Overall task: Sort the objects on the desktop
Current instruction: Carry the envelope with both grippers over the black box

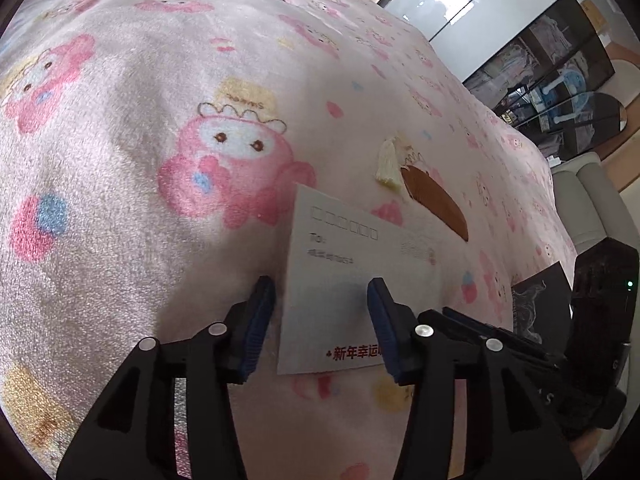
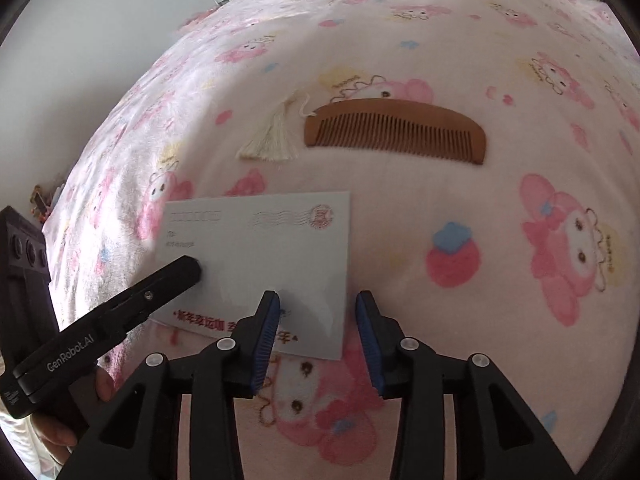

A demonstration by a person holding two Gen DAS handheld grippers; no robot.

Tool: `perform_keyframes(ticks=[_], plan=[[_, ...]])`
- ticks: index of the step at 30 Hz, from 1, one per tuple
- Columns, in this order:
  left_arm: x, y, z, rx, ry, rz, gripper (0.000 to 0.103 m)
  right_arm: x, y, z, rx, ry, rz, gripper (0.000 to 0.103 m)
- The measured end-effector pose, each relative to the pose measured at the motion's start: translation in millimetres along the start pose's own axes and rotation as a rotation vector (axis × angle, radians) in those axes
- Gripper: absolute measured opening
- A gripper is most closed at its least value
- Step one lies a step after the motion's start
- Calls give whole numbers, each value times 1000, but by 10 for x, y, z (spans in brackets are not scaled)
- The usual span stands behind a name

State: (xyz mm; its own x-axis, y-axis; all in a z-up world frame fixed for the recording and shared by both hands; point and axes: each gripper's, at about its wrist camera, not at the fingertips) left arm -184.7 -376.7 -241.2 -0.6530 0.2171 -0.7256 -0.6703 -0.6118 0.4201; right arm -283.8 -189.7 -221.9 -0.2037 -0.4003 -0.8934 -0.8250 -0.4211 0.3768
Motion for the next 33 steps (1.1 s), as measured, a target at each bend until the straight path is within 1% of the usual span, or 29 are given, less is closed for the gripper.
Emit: perform_keyframes(ticks=[1, 2, 3, 4, 5, 6, 7, 10, 13, 16, 20, 24, 26, 29, 33], plan=[[-29, -13, 41, 18, 16, 5, 47, -37, -25, -20, -6, 10, 11, 34], [-80, -32, 108, 52, 37, 16, 44, -116, -55, -46, -16, 11, 31, 33], [-132, -51, 162, 71, 32, 23, 41, -203, -85, -67, -27, -4, 53, 29], [-184, -70, 213, 88, 23, 29, 40, -299, -117, -82, -37, -20, 74, 27], [-257, -101, 254, 89, -4, 31, 40, -415, -155, -72, -35, -30, 93, 27], [-334, -134, 295, 88, -34, 33, 37, -532, -195, -44, -20, -25, 108, 25], [-409, -174, 357, 96, -43, 35, 37, -653, -239, -7, -2, -16, 121, 23], [-664, -343, 605, 130, -79, 44, 37, -1052, -436, 85, 45, 25, 160, 22], [-909, -610, 927, 185, -114, 36, 37, -1510, -716, 152, 62, -13, 207, 23], [-1054, -836, 1274, 230, -143, 13, 37, -1809, -969, 262, 94, -45, 240, 23], [-1074, -1000, 1798, 294, -182, -26, 37, -2240, -1264, 556, 149, -88, 293, 23], [-1053, -1121, 2416, 369, -247, -55, 37, -2601, -1479, 991, 237, -100, 342, 23], [-991, -1198, 2762, 419, -265, -67, 37, -2757, -1574, 1209, 280, -110, 362, 23], [-821, -1318, 3213, 480, -282, -87, 37, -2929, -1696, 1546, 332, -154, 378, 23], [-451, -1352, 3656, 513, -288, -124, 37, -3077, -1702, 1957, 360, -208, 391, 23]])
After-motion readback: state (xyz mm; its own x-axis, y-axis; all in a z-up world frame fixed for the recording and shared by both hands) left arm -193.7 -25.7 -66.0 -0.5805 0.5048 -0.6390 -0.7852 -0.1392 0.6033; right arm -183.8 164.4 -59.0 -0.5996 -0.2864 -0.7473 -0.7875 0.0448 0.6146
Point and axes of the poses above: each gripper's, at about its wrist camera, not at the fingertips, and x roughly the way its jaws point, z to its right, y to its top, and after that the axes turned 5 degrees about -y, right-handed
